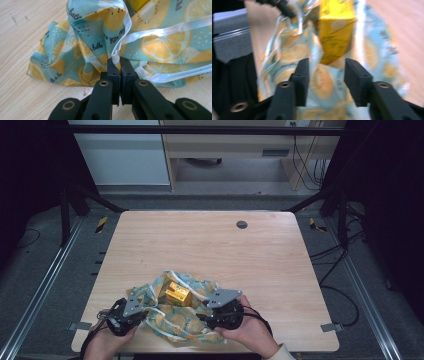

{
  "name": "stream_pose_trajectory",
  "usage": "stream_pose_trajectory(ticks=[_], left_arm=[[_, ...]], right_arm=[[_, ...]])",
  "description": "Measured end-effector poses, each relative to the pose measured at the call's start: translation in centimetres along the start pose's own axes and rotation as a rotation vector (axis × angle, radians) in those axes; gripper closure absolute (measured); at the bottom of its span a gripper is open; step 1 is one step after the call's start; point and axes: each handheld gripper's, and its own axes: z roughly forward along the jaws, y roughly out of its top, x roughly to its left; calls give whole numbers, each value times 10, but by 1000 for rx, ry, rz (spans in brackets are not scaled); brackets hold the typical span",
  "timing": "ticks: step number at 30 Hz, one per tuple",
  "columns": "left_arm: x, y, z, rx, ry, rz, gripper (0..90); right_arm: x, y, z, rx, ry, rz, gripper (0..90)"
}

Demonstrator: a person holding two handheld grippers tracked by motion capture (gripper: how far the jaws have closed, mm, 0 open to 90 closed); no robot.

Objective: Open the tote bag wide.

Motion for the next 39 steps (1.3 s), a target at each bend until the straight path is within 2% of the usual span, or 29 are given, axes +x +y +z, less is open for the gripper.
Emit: stream_pose_trajectory(ticks=[4, 6, 10, 13, 15, 18, 20, 21, 25, 28, 30, 35, 39], left_arm=[[-1, 0, 0, 1, 3, 3, 885], [-1, 0, 0, 0, 4, 5, 885], [-1, 1, 0, -2, 3, 3, 884], [-1, 0, -1, -5, 2, 2, 883], [-1, 0, -1, -6, 1, 3, 884], [-1, 1, 0, -6, -2, 7, 884], [-1, 0, 0, -6, 1, 10, 884], [-1, 0, 0, -5, 4, 11, 884], [-1, 0, 2, 7, 14, 15, 890], [1, 0, 4, 42, 23, 26, 900], [2, -1, 5, 52, 24, 14, 900], [3, -2, 7, 82, 33, 21, 900], [3, -3, 8, 95, 34, 26, 900]], right_arm=[[-16, 5, -2, 2, -56, 34, 427], [-23, 8, 1, 8, -69, 45, 398], [-38, 12, 19, 49, -77, 58, 348], [-46, 14, 34, 71, -72, 77, 348], [-53, 15, 43, 85, -67, 86, 407], [-63, 16, 52, 98, -41, 104, 714], [-70, 16, 56, 101, -44, 109, 866], [-74, 17, 58, 99, -51, 127, 898], [-90, 20, 66, 96, -91, 174, 900], [-104, 20, 74, 119, -126, 199, 900], [-112, 19, 80, 137, -153, 212, 900], [-131, 12, 89, 170, -207, 268, 900], [-136, 9, 89, 181, -226, 259, 900]])
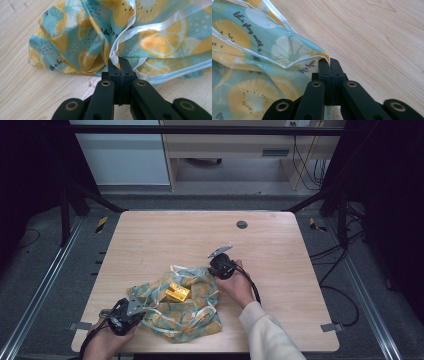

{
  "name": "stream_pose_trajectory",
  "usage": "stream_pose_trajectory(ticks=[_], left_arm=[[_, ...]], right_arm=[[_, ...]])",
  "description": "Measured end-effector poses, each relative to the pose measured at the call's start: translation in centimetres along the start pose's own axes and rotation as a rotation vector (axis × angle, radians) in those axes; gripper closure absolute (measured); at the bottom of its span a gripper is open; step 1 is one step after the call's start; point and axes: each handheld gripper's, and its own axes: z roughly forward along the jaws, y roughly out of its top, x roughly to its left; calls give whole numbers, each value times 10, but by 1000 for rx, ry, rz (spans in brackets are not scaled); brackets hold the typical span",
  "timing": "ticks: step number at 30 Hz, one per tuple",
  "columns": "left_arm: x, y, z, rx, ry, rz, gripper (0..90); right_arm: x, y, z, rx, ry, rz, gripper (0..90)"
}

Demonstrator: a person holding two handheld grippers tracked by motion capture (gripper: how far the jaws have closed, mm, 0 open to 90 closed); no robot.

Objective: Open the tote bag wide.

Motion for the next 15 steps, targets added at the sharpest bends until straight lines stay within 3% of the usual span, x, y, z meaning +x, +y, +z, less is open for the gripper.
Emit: stream_pose_trajectory(ticks=[8, 15], left_arm=[[0, 0, 0, 1, -1, -2, 900], [-1, 0, 0, 9, 6, 2, 900]], right_arm=[[-14, -1, -2, -16, -64, 18, 900], [-18, -3, 3, -28, -69, 43, 900]])
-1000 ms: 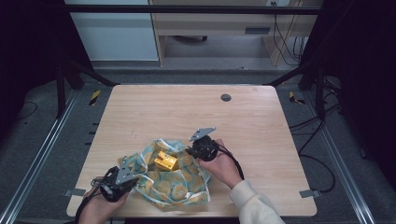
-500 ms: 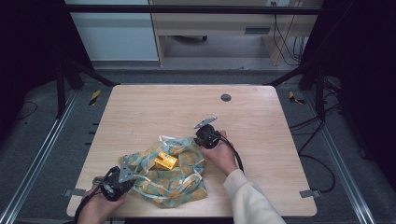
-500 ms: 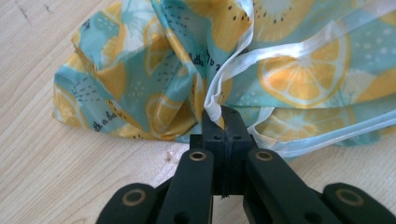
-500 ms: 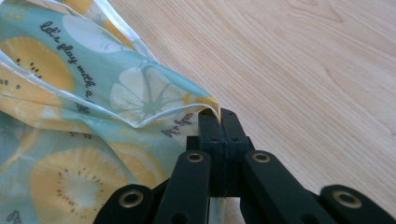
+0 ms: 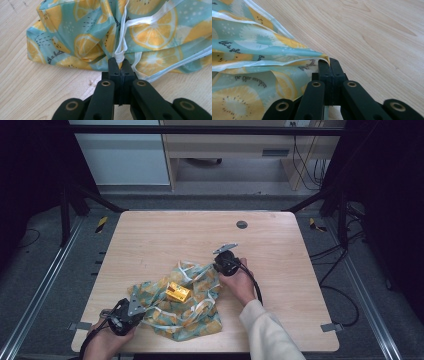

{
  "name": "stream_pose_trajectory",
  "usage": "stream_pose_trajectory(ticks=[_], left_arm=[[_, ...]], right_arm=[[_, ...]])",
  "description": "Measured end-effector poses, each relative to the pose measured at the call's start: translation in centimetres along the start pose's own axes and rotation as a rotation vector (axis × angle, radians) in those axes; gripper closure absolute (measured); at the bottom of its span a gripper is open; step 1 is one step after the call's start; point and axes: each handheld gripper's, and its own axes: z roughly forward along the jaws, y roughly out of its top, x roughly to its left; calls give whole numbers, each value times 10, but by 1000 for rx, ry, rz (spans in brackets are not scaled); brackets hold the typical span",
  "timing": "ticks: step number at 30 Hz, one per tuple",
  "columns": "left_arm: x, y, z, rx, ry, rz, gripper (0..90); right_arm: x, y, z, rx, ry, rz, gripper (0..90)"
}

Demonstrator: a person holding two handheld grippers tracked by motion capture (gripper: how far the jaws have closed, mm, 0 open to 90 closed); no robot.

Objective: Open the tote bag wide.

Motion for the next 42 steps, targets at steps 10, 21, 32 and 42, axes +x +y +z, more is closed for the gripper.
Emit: stream_pose_trajectory(ticks=[10, 21, 32, 42], left_arm=[[1, 2, -11, -129, 67, -35, 649], [2, 7, -29, -292, 107, -105, 436], [-12, 16, -39, -335, 74, -111, 404], [-16, 22, -56, -373, 60, -127, 398]], right_arm=[[13, 3, -27, -39, -11, -19, 479], [32, -2, -87, -174, 4, -49, 326], [55, -27, -116, -240, 65, -60, 407], [74, -50, -113, -232, 152, -79, 488]])
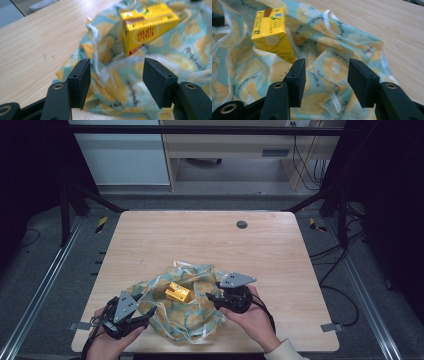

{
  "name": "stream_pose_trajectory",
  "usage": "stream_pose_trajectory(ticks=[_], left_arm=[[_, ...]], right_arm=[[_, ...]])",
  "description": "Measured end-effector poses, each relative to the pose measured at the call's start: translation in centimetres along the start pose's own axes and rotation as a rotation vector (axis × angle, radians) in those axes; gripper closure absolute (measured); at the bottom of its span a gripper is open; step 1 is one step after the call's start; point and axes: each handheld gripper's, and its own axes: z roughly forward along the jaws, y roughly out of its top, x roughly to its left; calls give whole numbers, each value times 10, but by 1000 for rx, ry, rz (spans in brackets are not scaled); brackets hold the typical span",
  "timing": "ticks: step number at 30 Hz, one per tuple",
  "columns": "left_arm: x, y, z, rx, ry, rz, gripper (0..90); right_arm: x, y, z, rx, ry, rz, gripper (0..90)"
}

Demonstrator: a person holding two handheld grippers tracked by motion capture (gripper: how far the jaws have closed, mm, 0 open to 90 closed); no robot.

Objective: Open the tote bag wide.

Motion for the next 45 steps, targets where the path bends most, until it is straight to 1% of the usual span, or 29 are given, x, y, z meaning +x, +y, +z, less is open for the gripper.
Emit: stream_pose_trajectory(ticks=[2, 4, 5, 6, 7, 8, 9, 11, 13, 14, 15, 17, 18, 19, 20, 21, 23, 24, 25, 26, 30, 33, 34, 36, 37, 41, 43, 45], left_arm=[[4, 2, -6, -12, 10, -8, 398], [10, 5, -10, -38, 5, -29, 396], [12, 6, -10, -44, 9, -37, 396], [15, 9, -8, -52, 15, -44, 396], [17, 12, -5, -46, 16, -35, 397], [19, 15, 1, -42, 16, -34, 398], [20, 17, 6, -32, 13, -29, 398], [23, 19, 24, 3, 11, -16, 399], [25, 16, 37, 51, 14, -5, 408], [25, 12, 46, 71, 7, -3, 418], [24, 9, 49, 84, 8, 6, 451], [22, 2, 55, 133, 20, 46, 518], [22, 0, 56, 148, 23, 53, 546], [23, -4, 57, 161, 8, 60, 596], [25, -5, 57, 168, 1, 62, 635], [26, -6, 57, 168, 1, 59, 658], [31, -10, 57, 173, -27, 45, 743], [33, -11, 57, 183, -39, 44, 770], [32, -13, 58, 189, -40, 42, 794], [32, -15, 58, 205, -40, 53, 808], [35, -19, 60, 241, -20, 62, 831], [40, -21, 60, 262, 18, 66, 832], [43, -23, 60, 261, 22, 53, 831], [47, -24, 60, 268, 26, 42, 832], [48, -25, 60, 263, 29, 33, 833], [51, -26, 60, 264, 34, 20, 838], [50, -25, 60, 258, 30, 24, 856], [49, -25, 60, 259, 25, 27, 871]], right_arm=[[4, 1, 2, -3, 10, -7, 488], [10, 4, 6, -5, 26, -14, 487], [12, 6, 9, -7, 33, -24, 483], [12, 7, 11, -9, 34, -21, 483], [12, 10, 15, -11, 36, -11, 483], [12, 11, 18, -6, 41, -12, 482], [13, 11, 22, 4, 46, -18, 476], [15, 10, 26, 26, 68, -14, 463], [18, 5, 29, 42, 95, -23, 443], [20, 3, 29, 52, 112, -34, 427], [23, -2, 31, 71, 132, -43, 409], [27, -8, 34, 98, 149, -52, 400], [28, -12, 37, 114, 153, -60, 398], [30, -14, 39, 126, 155, -63, 397], [31, -18, 42, 145, 159, -71, 397], [33, -20, 44, 155, 161, -74, 396], [35, -23, 45, 177, 161, -85, 387], [36, -25, 45, 178, 161, -82, 385], [37, -26, 45, 184, 163, -84, 386], [37, -28, 45, 190, 164, -91, 387], [41, -34, 43, 218, 152, -128, 409], [42, -36, 43, 238, 151, -142, 420], [42, -37, 44, 237, 152, -140, 422], [43, -37, 44, 247, 152, -141, 428], [43, -38, 45, 250, 151, -144, 432], [42, -39, 45, 257, 151, -155, 464], [42, -39, 45, 262, 152, -159, 521], [42, -39, 45, 270, 149, -167, 609]])
